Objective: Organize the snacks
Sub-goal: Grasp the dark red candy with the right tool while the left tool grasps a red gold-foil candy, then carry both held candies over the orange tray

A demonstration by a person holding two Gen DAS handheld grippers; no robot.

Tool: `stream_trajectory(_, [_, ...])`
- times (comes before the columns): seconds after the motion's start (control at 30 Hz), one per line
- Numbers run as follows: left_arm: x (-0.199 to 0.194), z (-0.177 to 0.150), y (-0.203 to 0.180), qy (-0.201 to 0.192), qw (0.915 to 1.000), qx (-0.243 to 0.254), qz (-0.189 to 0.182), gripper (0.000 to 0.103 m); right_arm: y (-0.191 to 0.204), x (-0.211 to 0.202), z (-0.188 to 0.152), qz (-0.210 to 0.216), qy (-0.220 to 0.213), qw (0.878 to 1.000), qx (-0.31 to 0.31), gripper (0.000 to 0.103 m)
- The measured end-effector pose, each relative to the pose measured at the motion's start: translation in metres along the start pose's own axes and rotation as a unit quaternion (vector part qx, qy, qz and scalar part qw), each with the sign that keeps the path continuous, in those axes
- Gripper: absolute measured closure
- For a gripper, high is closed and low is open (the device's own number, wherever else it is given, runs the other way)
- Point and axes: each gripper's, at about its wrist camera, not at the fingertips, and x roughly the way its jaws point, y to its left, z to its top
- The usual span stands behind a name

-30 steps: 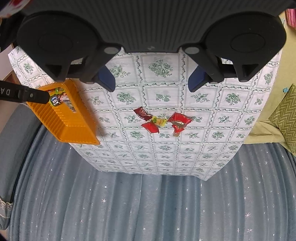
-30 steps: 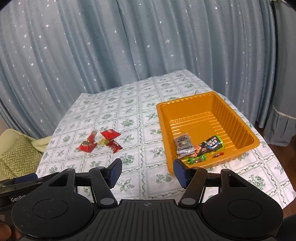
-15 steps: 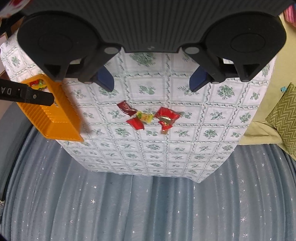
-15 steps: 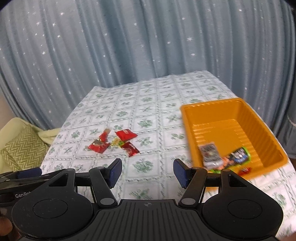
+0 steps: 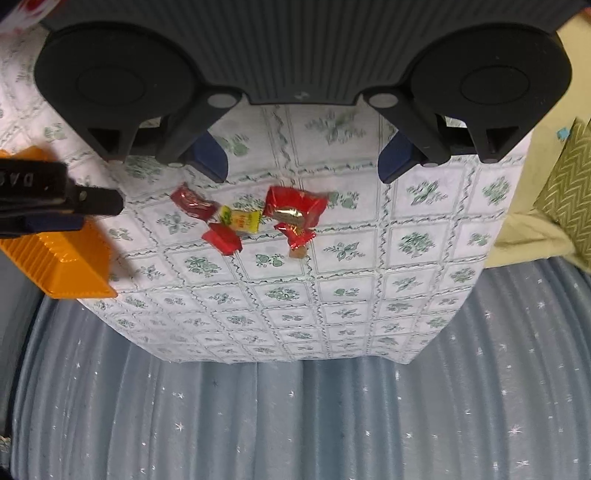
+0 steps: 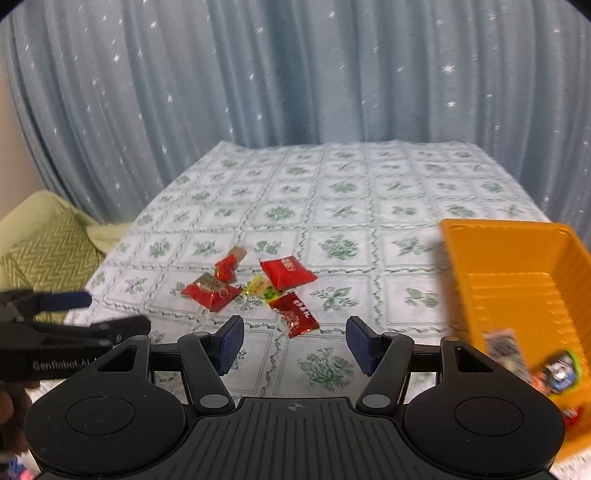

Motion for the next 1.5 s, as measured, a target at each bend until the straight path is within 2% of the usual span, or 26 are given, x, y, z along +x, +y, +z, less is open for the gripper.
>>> stream_trajectory(0.23, [0.052,0.001,0.011,0.001,0.9997,0.021,-0.015,0.016,-0.006,0.057,-0.008,0.008,0.026,0.999,-0.025,0.042])
stream_trajectory(0.5, [0.093,0.006,0.004,0.003,0.9980,0.053,-0.035,0.016,-0.011,0.097,-0.008,0.018,0.020,0.998,-0.058,0.043])
stream_trajectory(0.53, [0.097,0.006,0.003,0.005,0.9978,0.058,-0.032,0.016,-0.011,0.101,-0.008,0.018,0.019,0.998,-0.063,0.044])
stream_trajectory(0.6, [0.103,0.006,0.002,0.006,0.9973,0.067,-0.029,0.016,-0.012,0.110,-0.006,0.017,0.022,0.997,-0.074,0.054])
stream_trajectory(0.73, [0.111,0.005,0.002,0.006,0.9965,0.076,-0.033,0.017,-0.013,0.124,-0.006,0.019,0.028,0.995,-0.096,0.066])
stream_trajectory(0.77, [0.113,0.006,0.002,0.007,0.9964,0.077,-0.033,0.018,-0.012,0.125,-0.007,0.019,0.028,0.994,-0.101,0.074])
stream_trajectory(0.8, [0.115,0.006,0.002,0.009,0.9964,0.078,-0.033,0.020,-0.012,0.126,-0.008,0.018,0.027,0.994,-0.104,0.077])
stream_trajectory(0.87, [0.118,0.007,0.001,0.008,0.9964,0.078,-0.034,0.025,-0.012,0.125,-0.010,0.013,0.024,0.994,-0.103,0.077])
stream_trajectory(1.03, [0.121,0.010,-0.002,0.006,0.9957,0.083,-0.040,0.028,-0.015,0.118,-0.011,0.012,0.020,0.996,-0.081,0.078])
stream_trajectory(1.1, [0.124,0.009,-0.004,0.009,0.9951,0.088,-0.042,0.035,-0.015,0.115,-0.011,0.010,0.018,0.997,-0.075,0.078])
stream_trajectory(1.17, [0.127,0.009,-0.005,0.016,0.9949,0.091,-0.041,0.046,-0.016,0.113,-0.011,0.009,0.018,0.997,-0.072,0.078])
stream_trajectory(1.33, [0.126,0.008,-0.008,0.015,0.9948,0.093,-0.040,0.058,-0.016,0.106,-0.011,0.005,0.020,0.997,-0.068,0.078])
stream_trajectory(1.5, [0.113,0.005,-0.011,0.011,0.9958,0.085,-0.031,0.060,-0.017,0.092,-0.010,0.001,0.017,0.998,-0.055,0.078])
